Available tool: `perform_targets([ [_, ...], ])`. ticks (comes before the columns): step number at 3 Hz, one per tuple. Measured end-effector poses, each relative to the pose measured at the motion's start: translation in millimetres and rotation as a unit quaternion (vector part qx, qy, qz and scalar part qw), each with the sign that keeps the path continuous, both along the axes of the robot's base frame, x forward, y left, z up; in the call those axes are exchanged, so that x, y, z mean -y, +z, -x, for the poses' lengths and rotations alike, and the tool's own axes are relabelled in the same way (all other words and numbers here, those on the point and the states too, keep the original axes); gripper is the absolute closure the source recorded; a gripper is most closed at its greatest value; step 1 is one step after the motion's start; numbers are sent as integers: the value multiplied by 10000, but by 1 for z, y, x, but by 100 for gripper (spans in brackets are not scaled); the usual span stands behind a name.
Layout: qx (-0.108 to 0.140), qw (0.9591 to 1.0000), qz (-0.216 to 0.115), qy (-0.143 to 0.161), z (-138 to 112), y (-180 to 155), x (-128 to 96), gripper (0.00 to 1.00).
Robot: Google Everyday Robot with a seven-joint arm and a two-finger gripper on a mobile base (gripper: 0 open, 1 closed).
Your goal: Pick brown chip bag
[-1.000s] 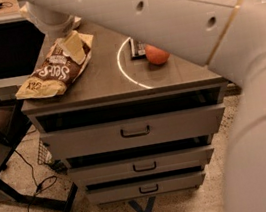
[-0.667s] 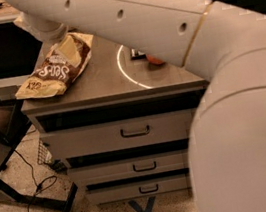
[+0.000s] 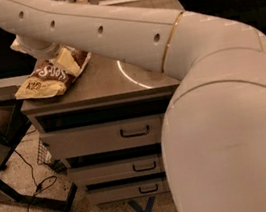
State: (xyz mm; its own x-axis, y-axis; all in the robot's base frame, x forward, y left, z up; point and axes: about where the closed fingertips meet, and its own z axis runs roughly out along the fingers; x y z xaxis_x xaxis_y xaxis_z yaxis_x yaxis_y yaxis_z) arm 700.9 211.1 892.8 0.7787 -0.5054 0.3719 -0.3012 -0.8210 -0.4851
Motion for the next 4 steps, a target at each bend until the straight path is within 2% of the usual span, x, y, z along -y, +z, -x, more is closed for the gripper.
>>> perform_targets([
  [1, -73, 9986, 406, 334, 7, -30, -11, 16],
  [4, -102, 9983, 448, 349, 7, -36, -10, 86],
])
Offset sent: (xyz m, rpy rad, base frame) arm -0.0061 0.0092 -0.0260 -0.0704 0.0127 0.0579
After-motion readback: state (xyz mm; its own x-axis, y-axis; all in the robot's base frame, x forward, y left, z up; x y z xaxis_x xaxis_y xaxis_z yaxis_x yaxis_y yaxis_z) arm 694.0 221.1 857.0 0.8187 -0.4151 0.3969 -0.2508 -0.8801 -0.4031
